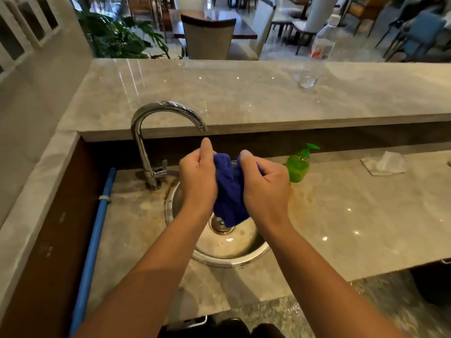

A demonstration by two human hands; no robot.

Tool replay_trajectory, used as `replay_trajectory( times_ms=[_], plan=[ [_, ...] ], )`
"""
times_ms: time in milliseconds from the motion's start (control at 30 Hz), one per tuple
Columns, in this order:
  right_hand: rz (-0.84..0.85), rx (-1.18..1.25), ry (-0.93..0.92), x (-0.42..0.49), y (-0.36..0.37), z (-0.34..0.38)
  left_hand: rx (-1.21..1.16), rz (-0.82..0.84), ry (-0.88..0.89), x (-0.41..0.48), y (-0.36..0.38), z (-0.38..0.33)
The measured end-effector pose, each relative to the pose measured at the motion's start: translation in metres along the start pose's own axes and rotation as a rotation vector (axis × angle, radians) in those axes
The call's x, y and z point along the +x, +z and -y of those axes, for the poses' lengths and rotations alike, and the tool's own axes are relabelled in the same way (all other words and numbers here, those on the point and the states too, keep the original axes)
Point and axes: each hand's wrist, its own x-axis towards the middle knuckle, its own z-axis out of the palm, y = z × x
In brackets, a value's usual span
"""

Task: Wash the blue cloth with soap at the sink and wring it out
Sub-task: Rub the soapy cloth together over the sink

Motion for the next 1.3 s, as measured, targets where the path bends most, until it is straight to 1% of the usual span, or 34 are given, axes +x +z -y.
replay_trajectory(
  times_ms=[100,300,567,933,1100,1300],
  plan=[
    [-0.092,0.066,0.054,0.009,-0.010,-0.003,-0.102,0.012,-0.099,-0.003,0.007,0.005],
    [-0.173,0.154,0.166,0.028,-0.031,-0.011,-0.150,0.011,-0.089,-0.007,0.026,0.001],
    [-0.161,0.204,0.173,0.048,-0.055,-0.020,-0.106,-0.007,-0.060,-0.004,0.053,0.000],
    [-0.166,0.230,0.202,0.059,-0.071,-0.031,-0.087,-0.046,-0.121,-0.003,0.064,0.007],
    [-0.151,0.257,0.214,0.058,-0.068,-0.033,-0.069,-0.099,-0.130,-0.003,0.060,0.007],
    [-0.141,0.220,0.235,0.058,-0.069,-0.033,-0.081,-0.172,-0.164,-0.003,0.055,0.005]
  ],
)
